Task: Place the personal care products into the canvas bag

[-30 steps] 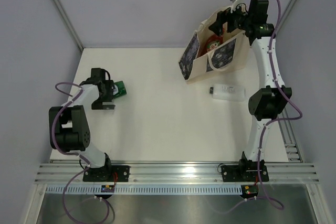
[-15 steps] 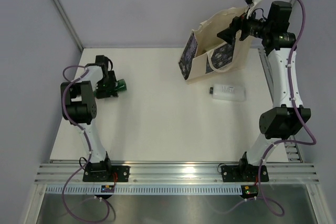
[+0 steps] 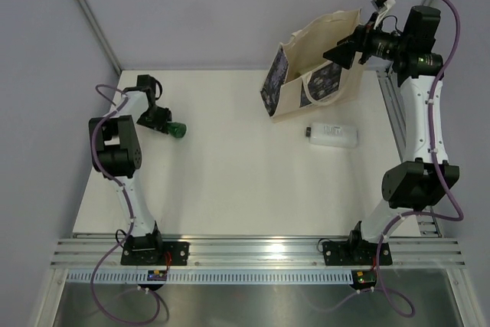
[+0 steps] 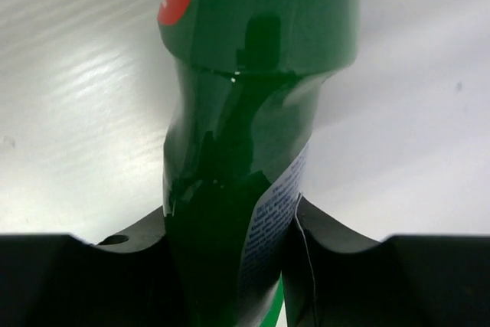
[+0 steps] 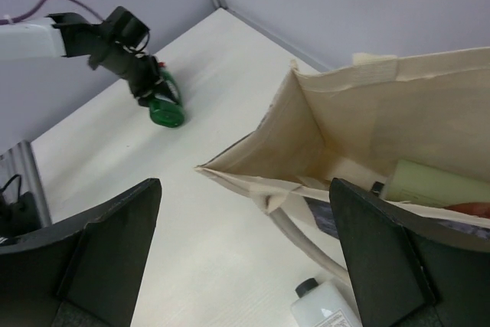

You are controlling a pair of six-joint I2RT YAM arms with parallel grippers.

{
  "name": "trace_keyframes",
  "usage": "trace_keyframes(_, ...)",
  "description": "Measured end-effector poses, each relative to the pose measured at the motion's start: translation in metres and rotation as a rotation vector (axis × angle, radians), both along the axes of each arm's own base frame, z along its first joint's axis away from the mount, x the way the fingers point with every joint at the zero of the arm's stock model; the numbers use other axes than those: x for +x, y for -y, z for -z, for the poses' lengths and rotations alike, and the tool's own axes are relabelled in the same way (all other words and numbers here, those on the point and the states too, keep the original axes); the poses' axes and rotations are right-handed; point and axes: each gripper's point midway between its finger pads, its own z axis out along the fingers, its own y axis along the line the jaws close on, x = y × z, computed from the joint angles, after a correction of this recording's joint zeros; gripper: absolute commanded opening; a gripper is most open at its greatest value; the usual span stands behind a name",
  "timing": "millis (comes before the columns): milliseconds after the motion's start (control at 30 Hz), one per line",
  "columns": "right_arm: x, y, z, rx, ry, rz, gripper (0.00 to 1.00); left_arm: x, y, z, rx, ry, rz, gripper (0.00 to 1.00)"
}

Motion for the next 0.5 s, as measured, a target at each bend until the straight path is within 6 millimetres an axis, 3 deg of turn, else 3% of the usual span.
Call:
trace_keyframes(133, -0.022, -0.013, -0.005, 0.05, -0.005, -0.115, 1.0, -0.002, 0.013, -0.002, 0.005, 0.148, 0.314, 0.0)
trace_keyframes(333, -0.042, -0.025, 0.019, 0.118, -0.1, -0.227, 0.99, -0.028, 0.065, -0.01, -0.108, 0.412, 0.709, 0.0)
trace_keyframes(500, -0.054, -0.048, 0.052, 0.101, -0.192, -0.272, 0.98, -0.042, 0.131, -0.058, -0.2, 0.706, 0.972, 0.0)
